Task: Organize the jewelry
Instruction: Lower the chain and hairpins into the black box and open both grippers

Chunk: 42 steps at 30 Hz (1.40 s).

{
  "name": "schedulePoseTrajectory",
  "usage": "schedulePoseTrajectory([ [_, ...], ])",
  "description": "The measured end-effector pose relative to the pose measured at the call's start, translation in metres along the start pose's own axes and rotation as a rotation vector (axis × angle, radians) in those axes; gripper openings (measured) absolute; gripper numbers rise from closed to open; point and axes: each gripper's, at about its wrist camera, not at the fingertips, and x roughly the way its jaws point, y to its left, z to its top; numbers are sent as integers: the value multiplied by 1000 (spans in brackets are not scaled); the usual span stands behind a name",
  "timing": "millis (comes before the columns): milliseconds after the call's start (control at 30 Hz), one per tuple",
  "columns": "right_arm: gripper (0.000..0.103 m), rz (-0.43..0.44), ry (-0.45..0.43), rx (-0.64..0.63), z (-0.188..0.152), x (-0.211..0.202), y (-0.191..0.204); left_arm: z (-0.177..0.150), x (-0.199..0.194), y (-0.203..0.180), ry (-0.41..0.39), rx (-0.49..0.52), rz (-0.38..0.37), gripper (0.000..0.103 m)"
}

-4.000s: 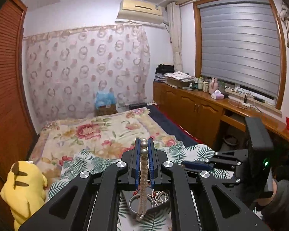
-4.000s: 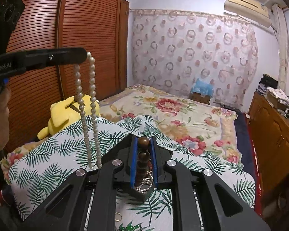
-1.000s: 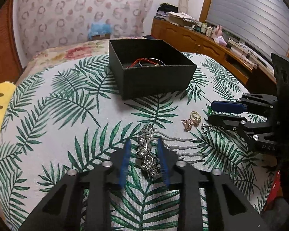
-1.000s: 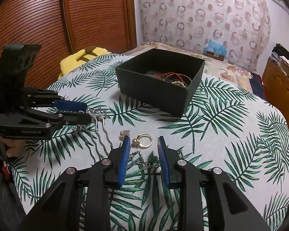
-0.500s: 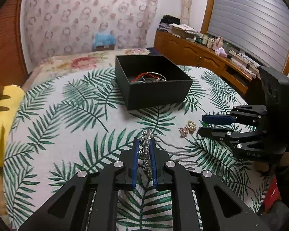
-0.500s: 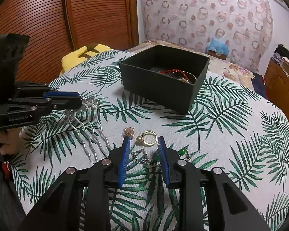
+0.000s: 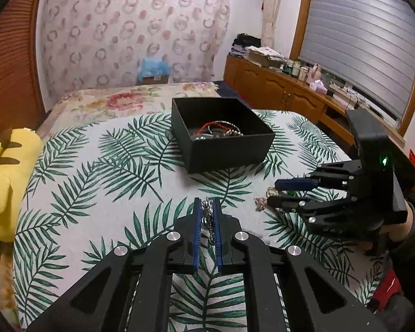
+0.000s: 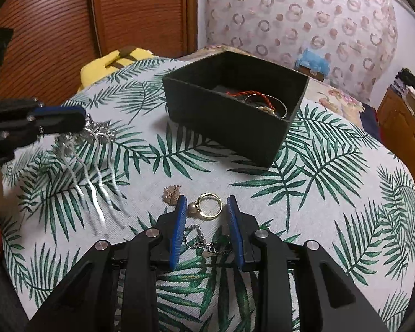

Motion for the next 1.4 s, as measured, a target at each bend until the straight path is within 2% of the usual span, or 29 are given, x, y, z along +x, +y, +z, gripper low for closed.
schedulePoseTrajectory([
  [133,25,1,-2,-2,-2,-2,1,3,-5,-4,-20,7,7,7],
  [167,11,6,-16,-4,-2,-4,1,4,-6,-4,-24,7,7,6],
  [533,11,1,-69,14,6,-25,-13,22,-18,-9,-81,15,14,6],
  [833,11,9,-137,-17,39,-43,-31,70,-19,-12,-161,46,18,6],
  [1100,12,47,-141,-13,71,-24,-52,108,7,-5,-172,48,35,6],
  [1267,12,82,-121,-10,77,-10,-60,125,27,3,-159,35,45,7],
  [1300,13,88,-120,-7,77,-8,-62,128,29,5,-157,36,45,7],
  [1367,23,99,-119,0,76,-6,-67,131,34,5,-153,37,46,7],
  [1400,23,103,-117,3,76,-5,-69,134,39,5,-149,40,45,7],
])
